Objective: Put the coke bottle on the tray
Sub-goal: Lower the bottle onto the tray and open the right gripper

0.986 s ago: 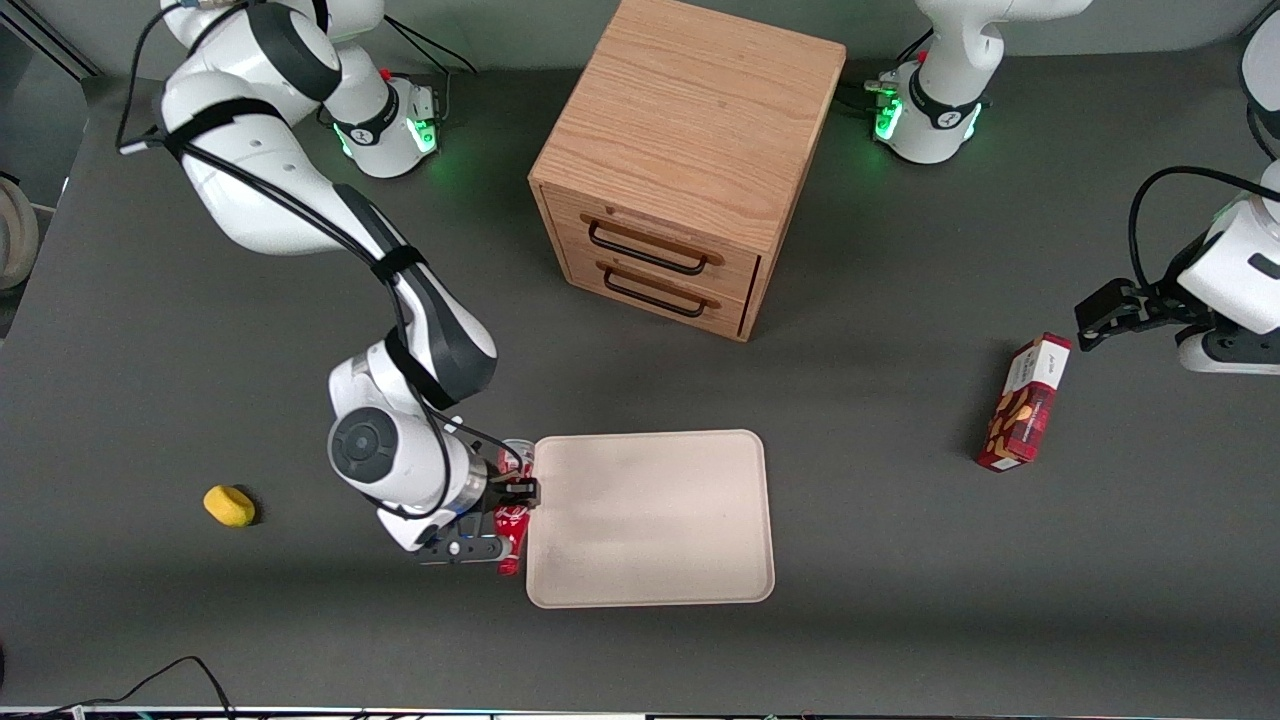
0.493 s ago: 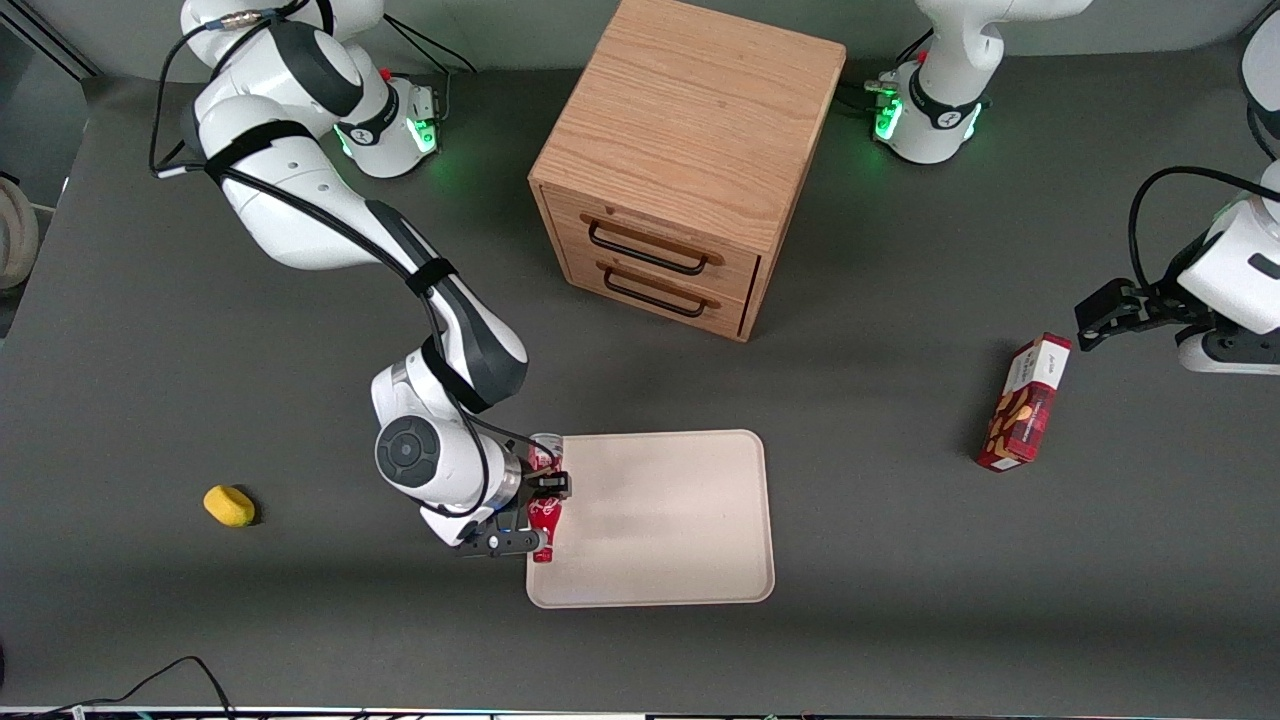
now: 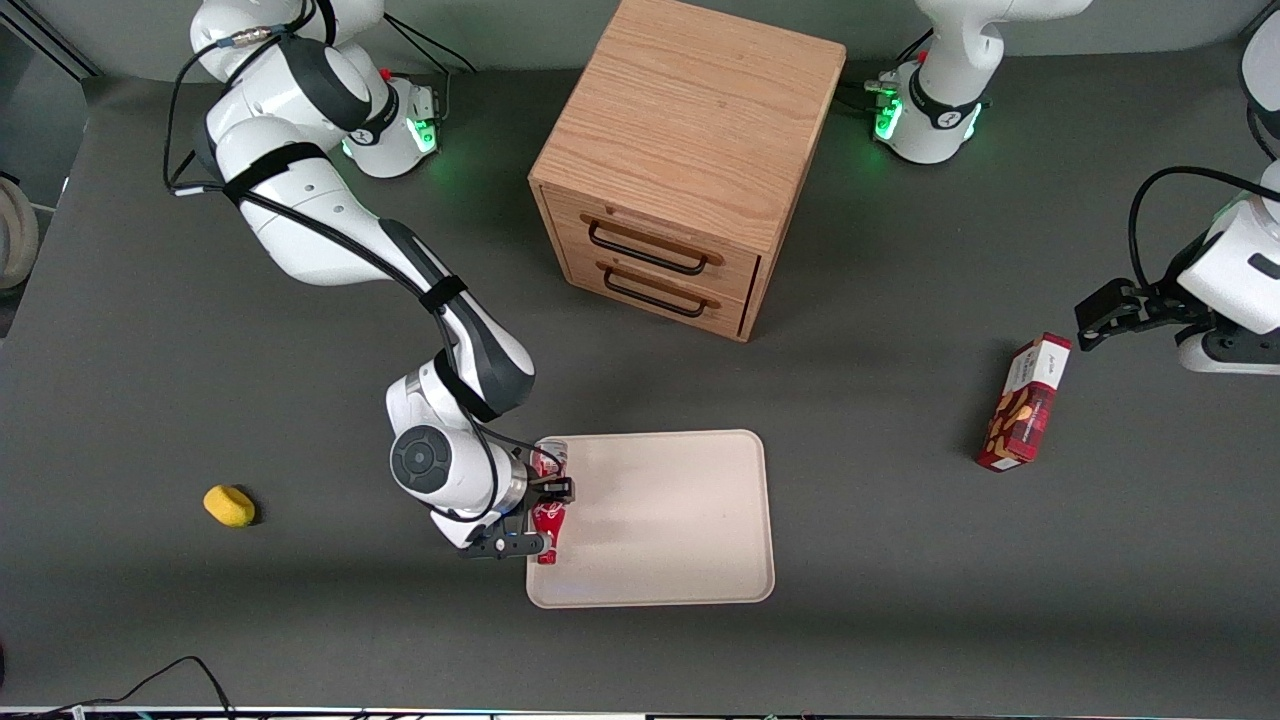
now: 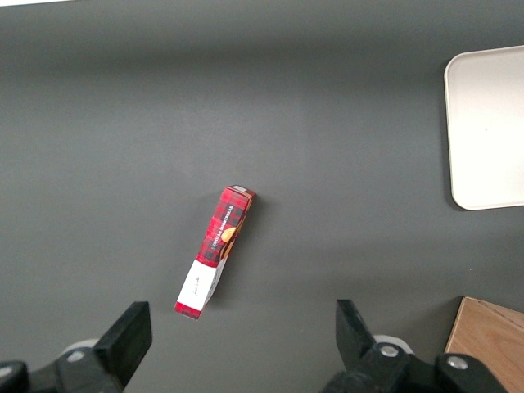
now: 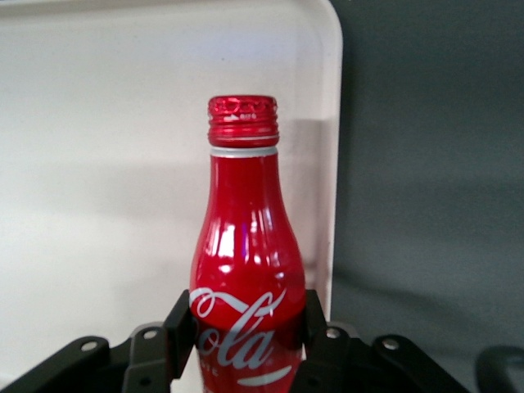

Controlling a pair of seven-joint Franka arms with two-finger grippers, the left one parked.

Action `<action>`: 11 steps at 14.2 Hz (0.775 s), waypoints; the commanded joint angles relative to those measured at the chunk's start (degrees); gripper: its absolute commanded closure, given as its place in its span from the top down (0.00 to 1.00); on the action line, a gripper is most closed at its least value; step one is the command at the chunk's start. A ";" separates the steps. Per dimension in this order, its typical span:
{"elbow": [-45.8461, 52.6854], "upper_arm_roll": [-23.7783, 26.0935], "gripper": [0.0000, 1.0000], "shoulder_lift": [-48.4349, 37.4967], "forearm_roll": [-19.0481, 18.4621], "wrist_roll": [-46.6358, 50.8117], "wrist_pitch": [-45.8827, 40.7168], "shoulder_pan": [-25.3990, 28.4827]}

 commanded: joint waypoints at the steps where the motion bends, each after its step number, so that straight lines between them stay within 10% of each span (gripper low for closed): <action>1: 2.37 -1.38 0.11 1.06 1.52 -1.92 0.96 1.05; 3: 2.28 -1.47 0.46 1.85 1.52 -1.83 2.37 1.05; 4: 2.11 -1.47 0.99 1.86 1.52 -2.01 2.98 1.05; 11: 1.75 -1.74 1.00 1.94 1.52 -1.74 3.25 1.14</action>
